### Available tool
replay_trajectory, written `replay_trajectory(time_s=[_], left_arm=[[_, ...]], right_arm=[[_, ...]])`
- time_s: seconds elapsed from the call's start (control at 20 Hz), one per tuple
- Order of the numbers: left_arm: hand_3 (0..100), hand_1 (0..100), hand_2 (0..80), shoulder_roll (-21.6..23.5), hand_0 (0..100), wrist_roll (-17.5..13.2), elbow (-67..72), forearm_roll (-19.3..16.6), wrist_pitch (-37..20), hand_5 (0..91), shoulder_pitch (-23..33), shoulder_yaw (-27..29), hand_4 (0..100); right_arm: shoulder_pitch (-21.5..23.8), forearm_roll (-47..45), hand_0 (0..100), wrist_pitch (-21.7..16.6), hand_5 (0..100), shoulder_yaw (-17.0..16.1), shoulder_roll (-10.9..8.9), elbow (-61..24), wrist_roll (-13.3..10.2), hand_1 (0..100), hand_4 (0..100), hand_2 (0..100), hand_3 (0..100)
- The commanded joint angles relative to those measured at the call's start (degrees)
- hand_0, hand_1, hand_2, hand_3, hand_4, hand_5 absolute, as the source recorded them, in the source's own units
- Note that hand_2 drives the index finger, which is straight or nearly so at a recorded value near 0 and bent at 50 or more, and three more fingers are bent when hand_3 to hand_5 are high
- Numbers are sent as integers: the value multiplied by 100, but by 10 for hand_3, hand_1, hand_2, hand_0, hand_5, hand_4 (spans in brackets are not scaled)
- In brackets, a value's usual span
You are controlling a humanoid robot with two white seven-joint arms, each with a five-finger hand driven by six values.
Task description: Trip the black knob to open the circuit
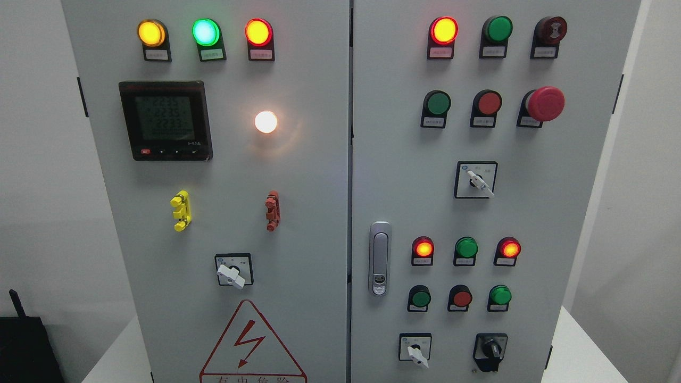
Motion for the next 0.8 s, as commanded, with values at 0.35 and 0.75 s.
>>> replay_trajectory(time_s=[0.35,0.75], left_arm=[[0,389,0,0,120,-2,0,-132,4,0,0,0,0],[0,389,0,0,120,-2,0,-132,4,0,0,0,0]], right_arm=[[0,132,0,-35,0,1,32,2,2,69,0,0,0],[0,114,0,-149,0,1,23,-69,10,70,0,0,0]])
